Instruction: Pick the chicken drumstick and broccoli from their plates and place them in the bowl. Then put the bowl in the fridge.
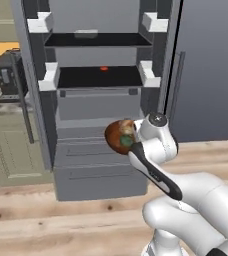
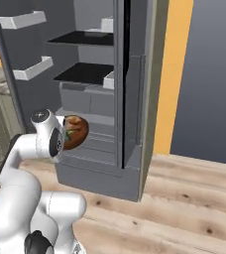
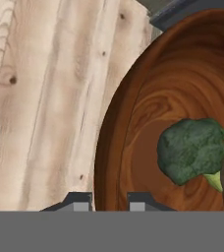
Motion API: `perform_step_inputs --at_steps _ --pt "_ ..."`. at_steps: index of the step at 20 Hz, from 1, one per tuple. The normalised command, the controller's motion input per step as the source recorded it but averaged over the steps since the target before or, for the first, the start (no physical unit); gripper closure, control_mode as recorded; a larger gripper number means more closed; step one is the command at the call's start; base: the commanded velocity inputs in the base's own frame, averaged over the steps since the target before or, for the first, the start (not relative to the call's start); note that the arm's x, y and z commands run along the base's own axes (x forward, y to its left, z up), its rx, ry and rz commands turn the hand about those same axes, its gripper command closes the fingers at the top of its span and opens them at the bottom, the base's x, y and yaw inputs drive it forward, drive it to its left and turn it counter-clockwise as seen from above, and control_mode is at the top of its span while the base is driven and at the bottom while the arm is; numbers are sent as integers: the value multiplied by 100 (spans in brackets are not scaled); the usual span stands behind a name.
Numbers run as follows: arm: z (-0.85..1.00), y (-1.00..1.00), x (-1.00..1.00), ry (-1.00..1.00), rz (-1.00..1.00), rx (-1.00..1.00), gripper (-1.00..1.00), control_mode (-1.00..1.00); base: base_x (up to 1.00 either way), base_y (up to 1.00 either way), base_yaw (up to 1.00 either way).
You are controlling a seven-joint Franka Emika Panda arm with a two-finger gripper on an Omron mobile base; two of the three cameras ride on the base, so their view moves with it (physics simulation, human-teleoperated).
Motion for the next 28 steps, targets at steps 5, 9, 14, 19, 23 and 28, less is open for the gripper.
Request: perform_step_inputs --at_steps 5,9,14,19,23,28 --pt "0 0 0 0 0 0 100 100 57 51 -32" --pt "0 0 0 0 0 0 100 100 40 69 -22" --pt "0 0 0 0 0 0 100 100 39 62 -22" --pt "0 0 0 0 0 0 100 100 70 25 -26" --pt "0 0 0 0 0 0 100 100 60 25 -4" --pt "0 0 0 0 0 0 100 100 61 19 5"
